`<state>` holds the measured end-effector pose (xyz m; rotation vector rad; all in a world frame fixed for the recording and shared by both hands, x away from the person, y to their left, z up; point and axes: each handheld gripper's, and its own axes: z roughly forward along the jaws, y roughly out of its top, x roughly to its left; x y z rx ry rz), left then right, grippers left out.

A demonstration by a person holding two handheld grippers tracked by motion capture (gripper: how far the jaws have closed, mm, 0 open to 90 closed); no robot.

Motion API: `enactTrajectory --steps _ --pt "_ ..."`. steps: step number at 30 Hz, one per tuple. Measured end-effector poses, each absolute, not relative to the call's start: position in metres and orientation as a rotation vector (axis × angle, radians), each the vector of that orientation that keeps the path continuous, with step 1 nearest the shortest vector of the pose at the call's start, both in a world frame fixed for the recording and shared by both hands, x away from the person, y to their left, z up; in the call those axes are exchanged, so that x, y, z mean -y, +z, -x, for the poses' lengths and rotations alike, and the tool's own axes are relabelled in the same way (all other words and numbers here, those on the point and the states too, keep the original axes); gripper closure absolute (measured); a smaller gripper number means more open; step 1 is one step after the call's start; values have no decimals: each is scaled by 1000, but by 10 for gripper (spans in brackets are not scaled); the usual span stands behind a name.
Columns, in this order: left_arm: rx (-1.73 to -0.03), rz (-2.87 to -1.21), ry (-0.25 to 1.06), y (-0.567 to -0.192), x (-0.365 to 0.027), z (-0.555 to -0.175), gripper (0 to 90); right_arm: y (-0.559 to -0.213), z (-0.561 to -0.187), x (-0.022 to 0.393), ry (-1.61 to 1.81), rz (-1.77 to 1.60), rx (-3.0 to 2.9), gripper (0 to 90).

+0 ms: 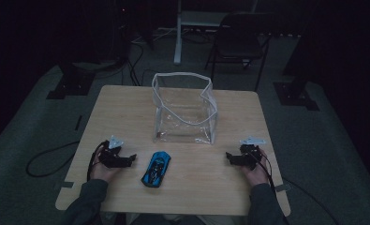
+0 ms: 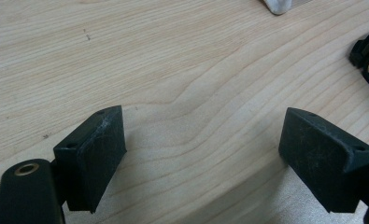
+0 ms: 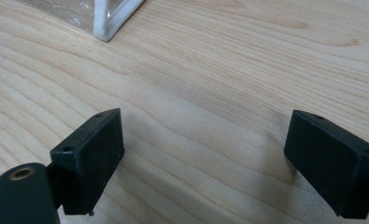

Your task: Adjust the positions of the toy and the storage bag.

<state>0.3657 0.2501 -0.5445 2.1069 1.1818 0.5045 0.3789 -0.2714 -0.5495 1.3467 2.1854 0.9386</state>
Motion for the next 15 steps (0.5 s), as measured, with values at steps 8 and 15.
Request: enactTrajectory --steps 8,15 --pt "-1182 -2106 505 -544 -250 -366 151 -549 -375 271 945 -1323 -2208 115" --pt "-1193 -2120 494 -541 -251 -365 229 -548 -375 270 947 -1309 -2226 200"
